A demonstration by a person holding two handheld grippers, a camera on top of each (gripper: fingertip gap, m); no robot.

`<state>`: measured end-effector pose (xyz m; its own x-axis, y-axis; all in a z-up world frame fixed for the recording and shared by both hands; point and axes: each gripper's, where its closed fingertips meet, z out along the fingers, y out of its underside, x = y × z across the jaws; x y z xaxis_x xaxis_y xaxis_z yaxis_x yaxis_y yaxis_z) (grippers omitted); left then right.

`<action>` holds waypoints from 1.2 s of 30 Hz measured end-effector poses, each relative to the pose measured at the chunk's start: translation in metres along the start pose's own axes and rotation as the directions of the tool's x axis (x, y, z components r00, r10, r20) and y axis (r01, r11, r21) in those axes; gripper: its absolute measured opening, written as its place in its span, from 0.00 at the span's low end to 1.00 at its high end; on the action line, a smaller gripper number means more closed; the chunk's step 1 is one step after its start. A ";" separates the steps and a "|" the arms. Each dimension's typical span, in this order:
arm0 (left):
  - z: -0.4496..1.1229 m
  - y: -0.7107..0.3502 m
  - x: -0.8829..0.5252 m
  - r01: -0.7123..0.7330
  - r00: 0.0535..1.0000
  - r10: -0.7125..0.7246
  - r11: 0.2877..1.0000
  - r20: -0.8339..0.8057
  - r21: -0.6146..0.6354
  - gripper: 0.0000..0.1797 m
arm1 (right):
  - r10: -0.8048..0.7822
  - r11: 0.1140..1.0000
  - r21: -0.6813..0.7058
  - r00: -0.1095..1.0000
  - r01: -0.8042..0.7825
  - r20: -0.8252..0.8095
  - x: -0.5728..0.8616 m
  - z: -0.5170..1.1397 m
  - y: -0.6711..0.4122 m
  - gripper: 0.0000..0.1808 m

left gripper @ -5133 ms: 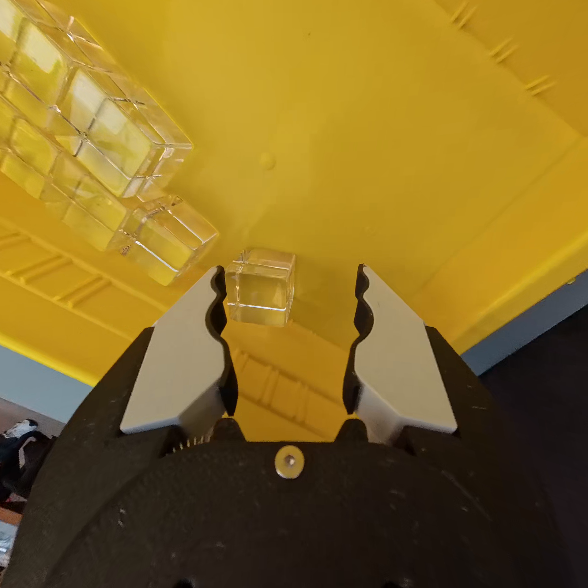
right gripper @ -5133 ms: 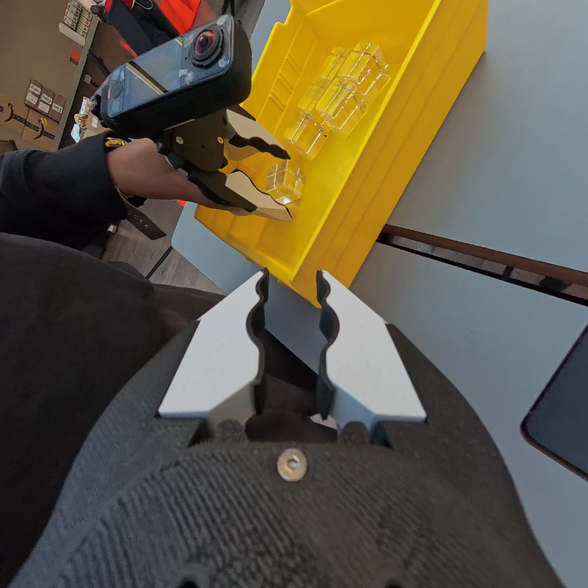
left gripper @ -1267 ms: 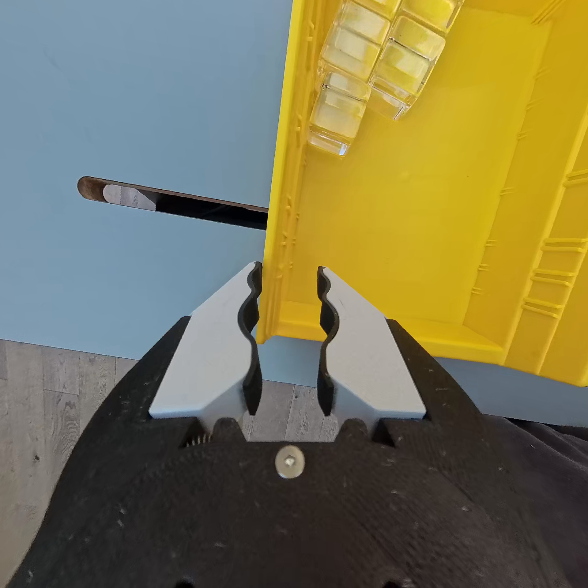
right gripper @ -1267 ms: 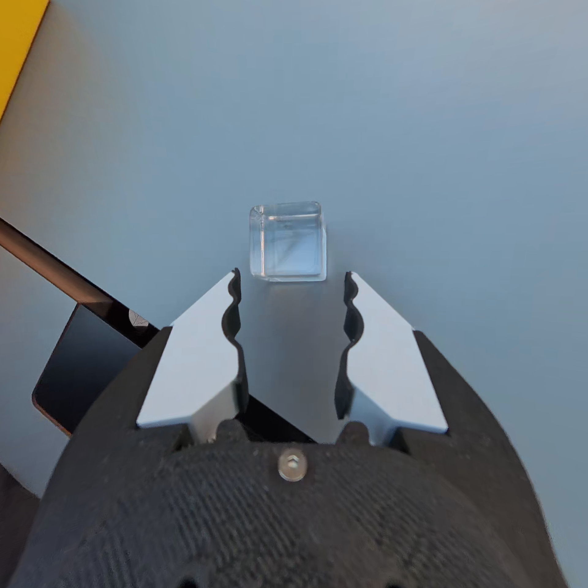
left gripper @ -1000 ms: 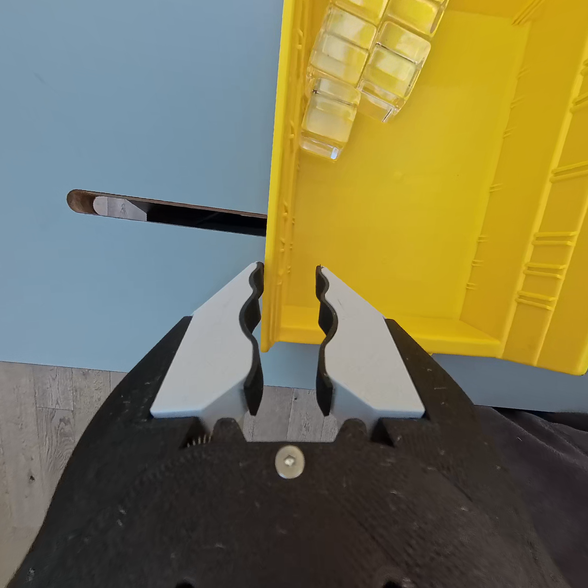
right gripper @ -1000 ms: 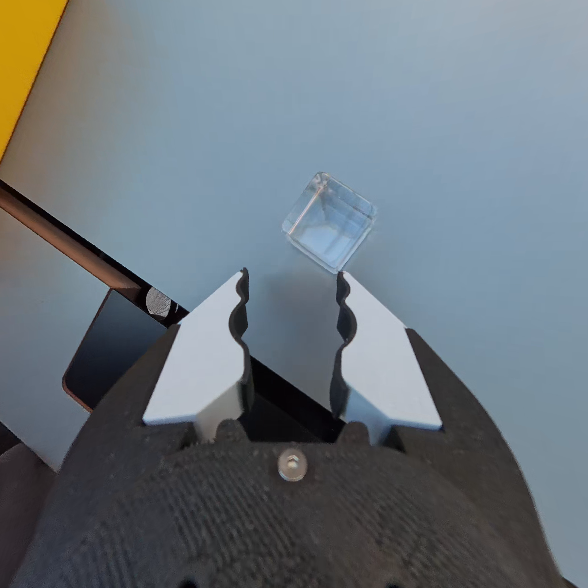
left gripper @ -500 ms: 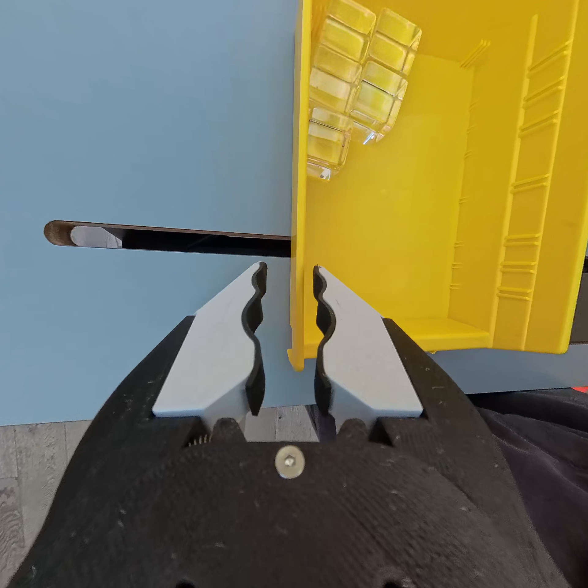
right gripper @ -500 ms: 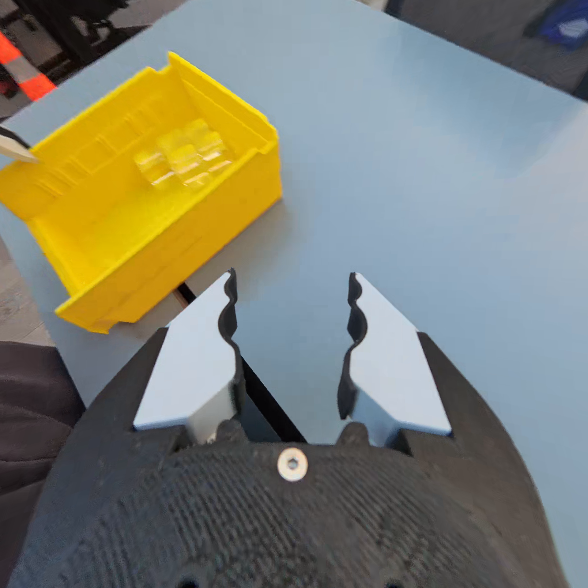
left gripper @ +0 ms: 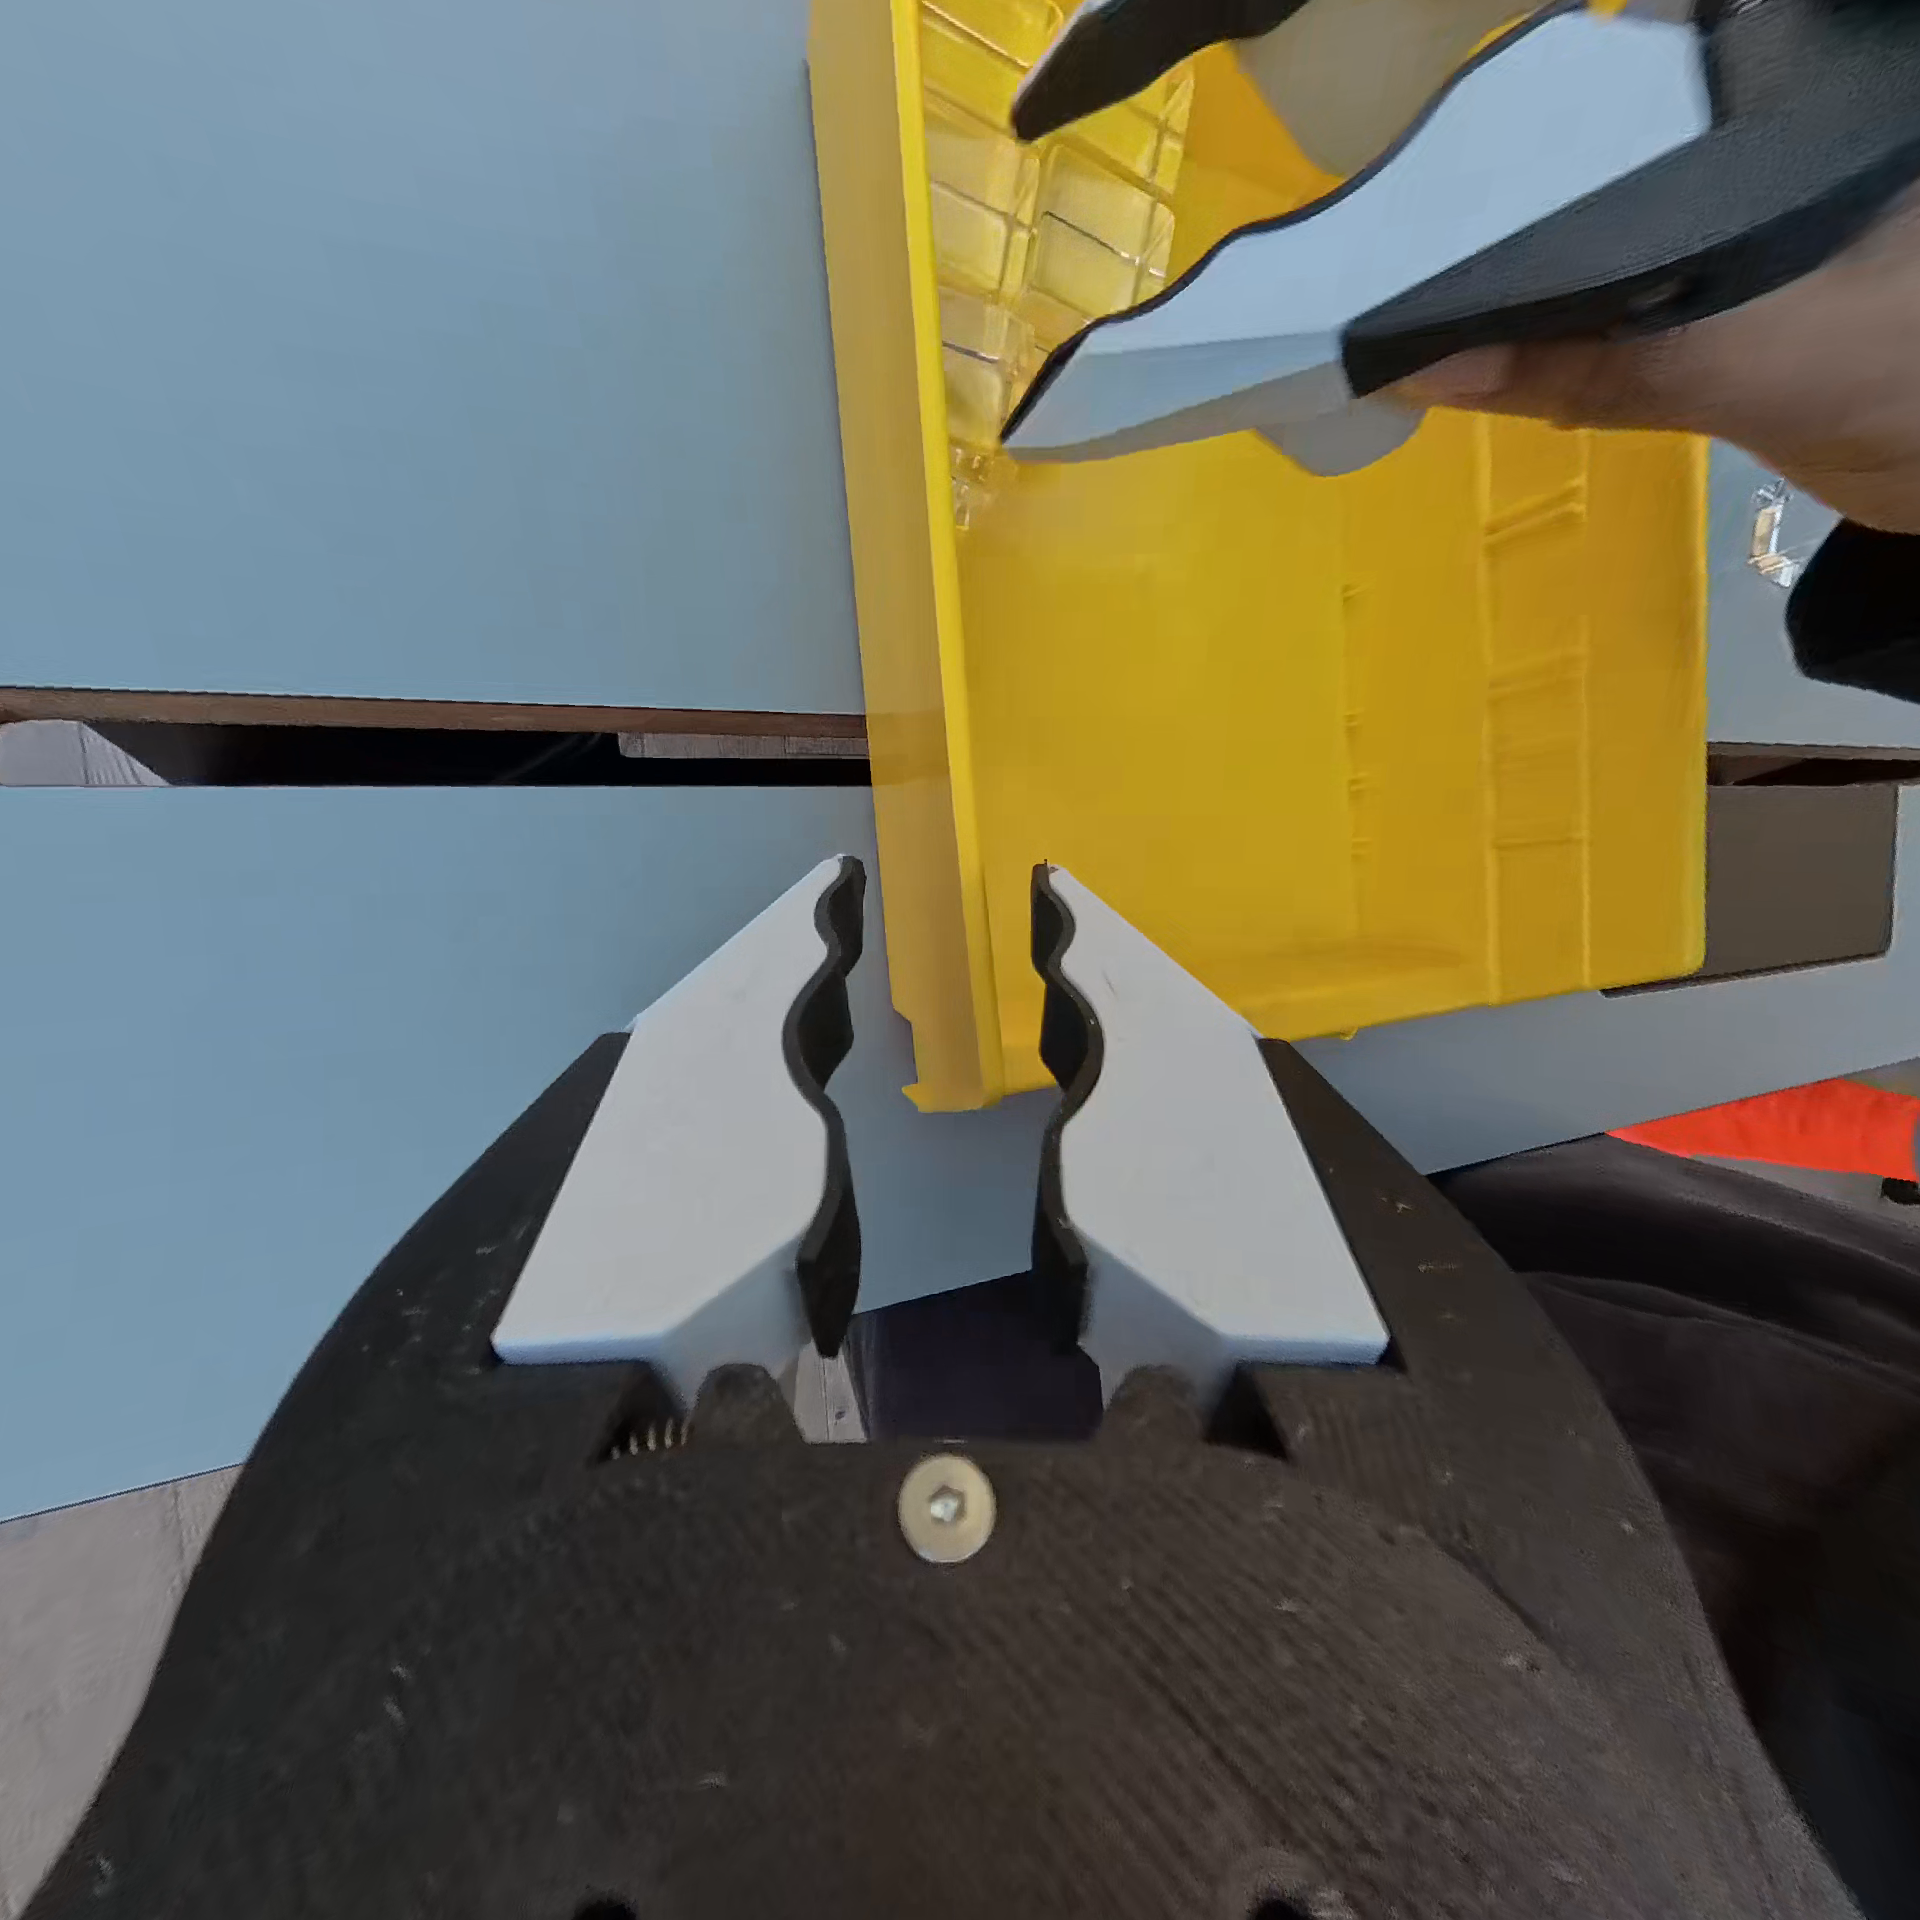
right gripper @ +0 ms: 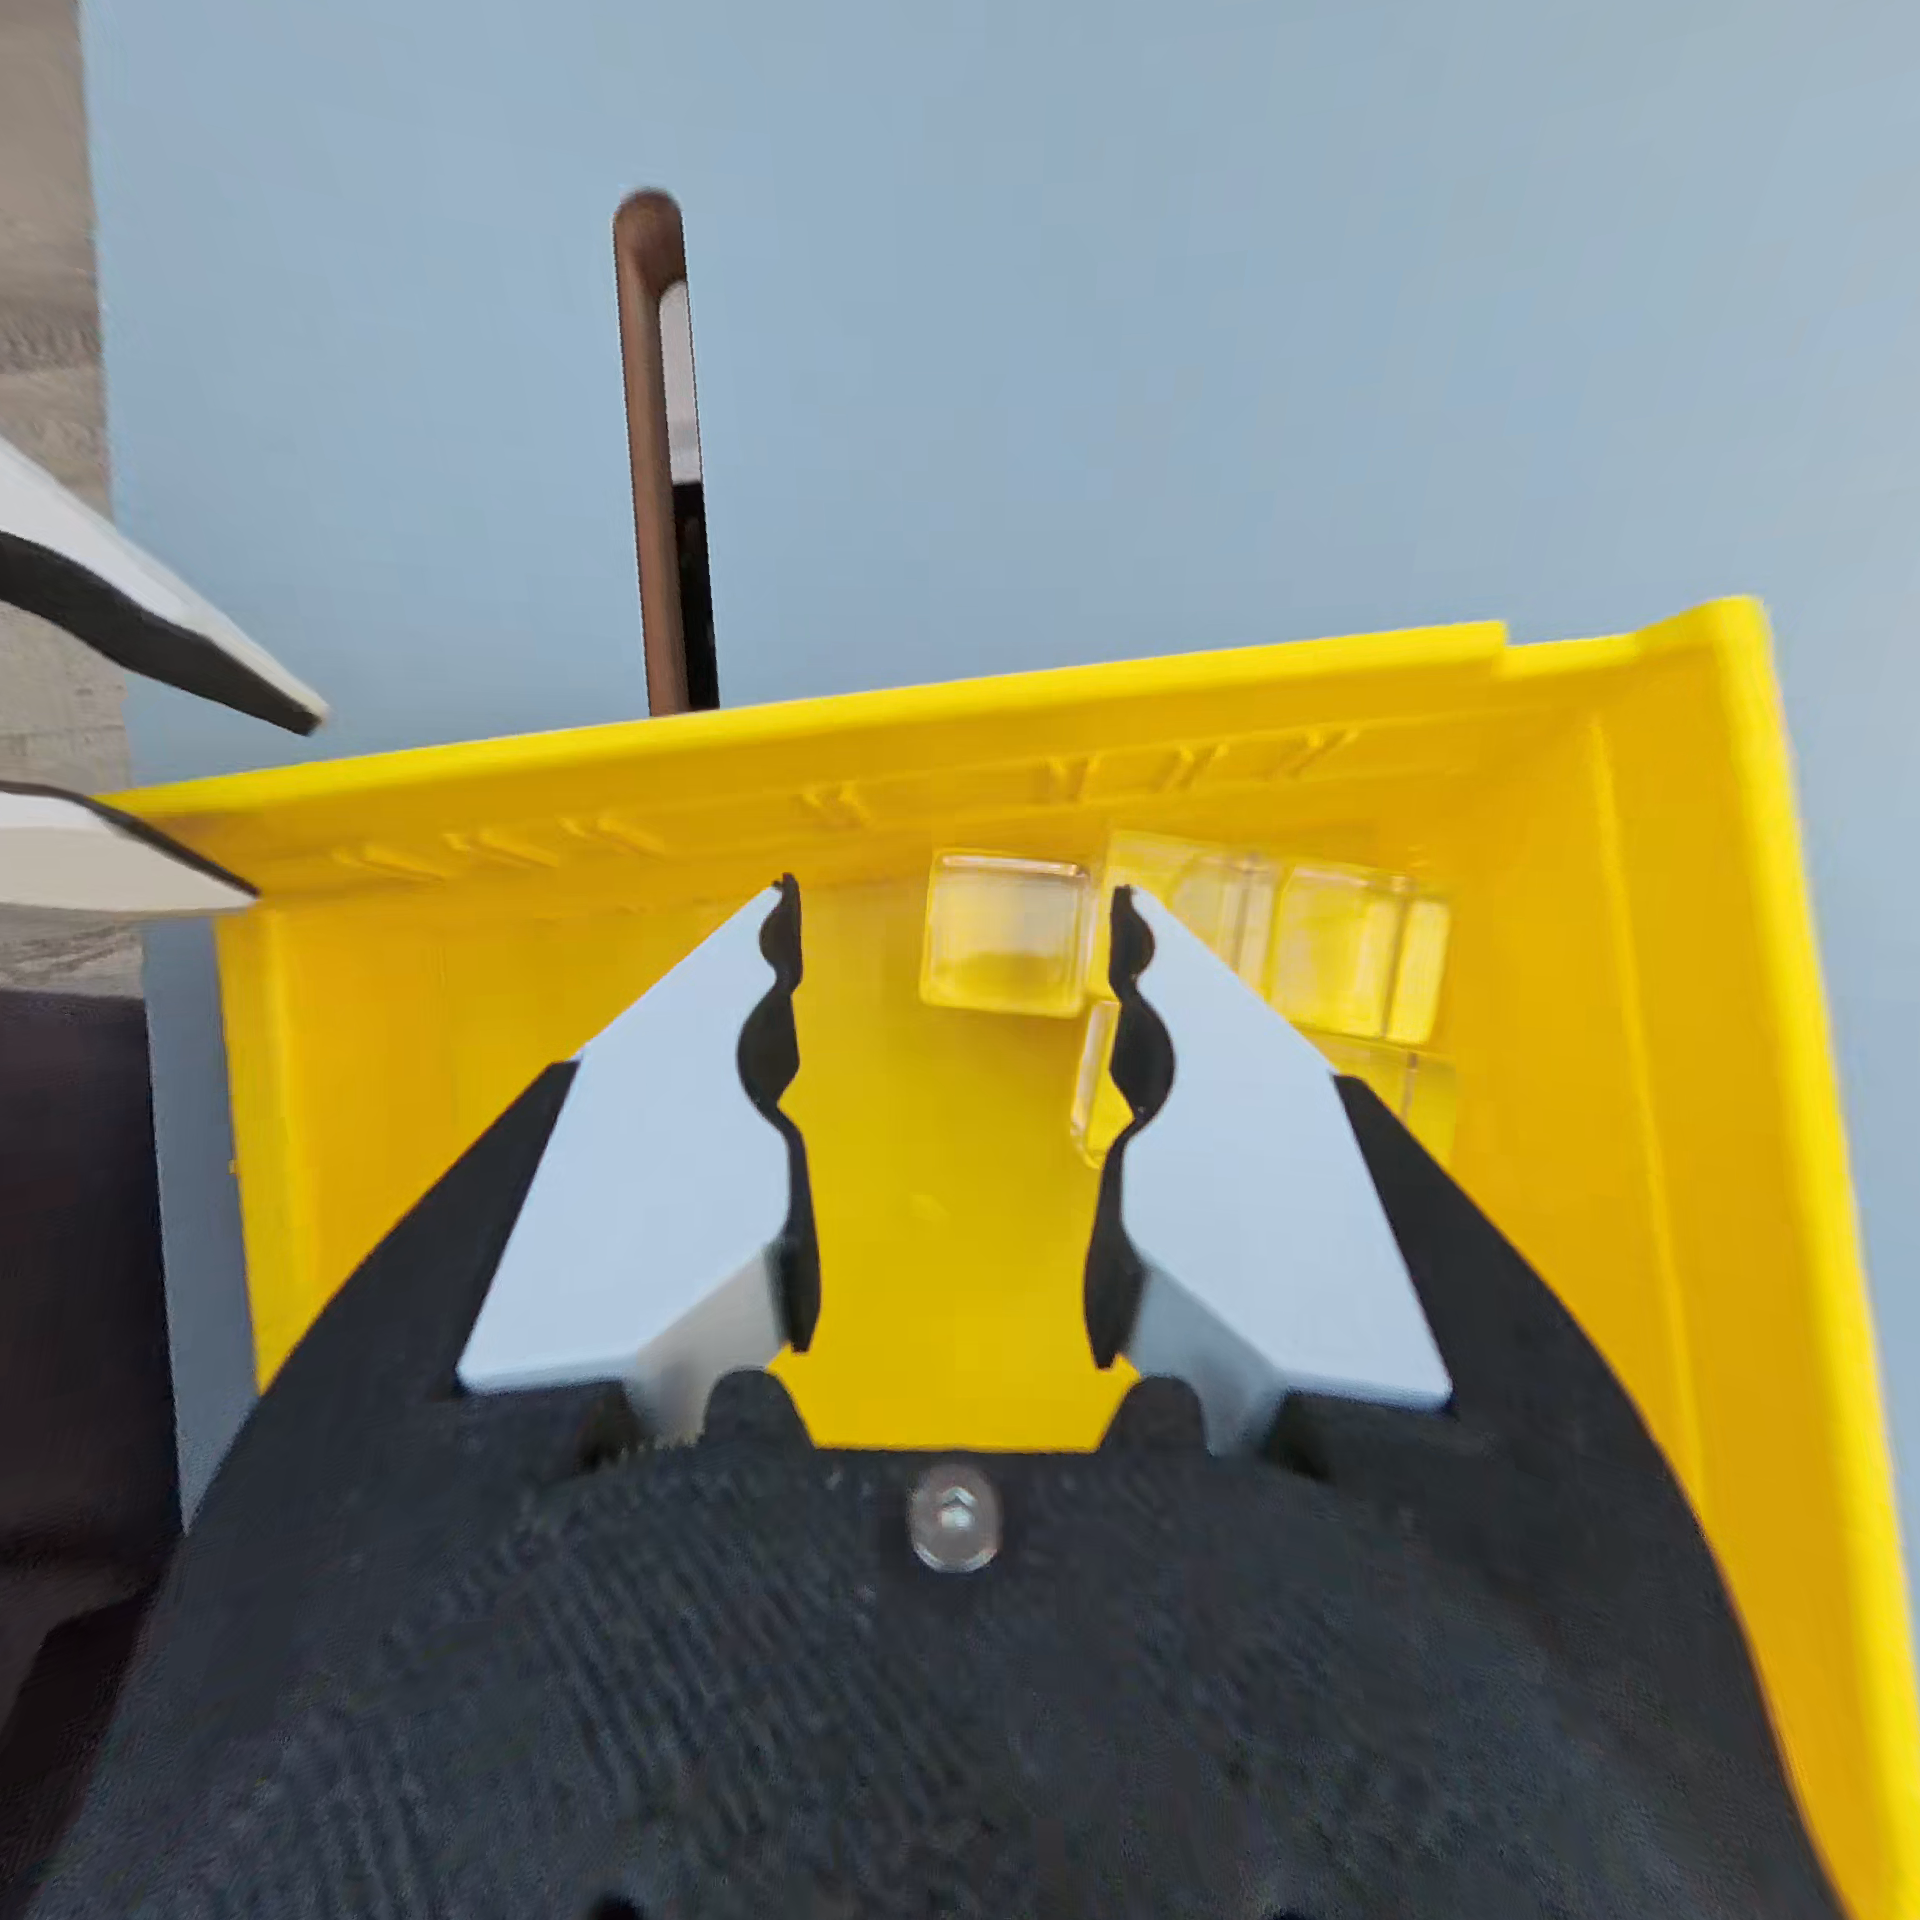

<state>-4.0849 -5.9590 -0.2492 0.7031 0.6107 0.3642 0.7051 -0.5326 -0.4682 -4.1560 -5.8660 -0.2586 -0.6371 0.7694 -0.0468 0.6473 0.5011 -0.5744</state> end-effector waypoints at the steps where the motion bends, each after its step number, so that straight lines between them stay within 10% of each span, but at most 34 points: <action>1: 0.000 0.002 -0.001 -0.005 1.000 0.005 1.000 0.002 0.002 0.17 | 0.002 0.999 -0.047 1.000 -0.002 0.008 -0.002 0.012 0.008 0.32; 12: 0.011 0.000 -0.005 -0.109 0.994 0.108 0.994 -0.033 -0.027 0.17 | -0.208 0.977 -0.085 0.951 0.194 -0.229 -0.001 0.032 0.034 0.29; 24: 0.019 -0.025 -0.002 -0.145 0.988 0.142 0.989 -0.053 -0.042 0.17 | 0.101 0.942 -0.319 0.994 -0.107 -0.037 -0.012 0.043 0.065 0.34; 36: 0.013 -0.014 -0.008 -0.067 0.997 0.066 0.998 -0.036 -0.010 0.17 | 0.283 0.954 -0.119 0.958 -0.275 0.050 -0.025 0.008 0.034 0.23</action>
<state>-4.1017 -5.9482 -0.2561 0.7513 0.5522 0.3614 0.6574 -0.5783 -0.4831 -4.1214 -5.8715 -0.2833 -0.4484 0.8587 -0.2482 0.8426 0.3134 -0.4379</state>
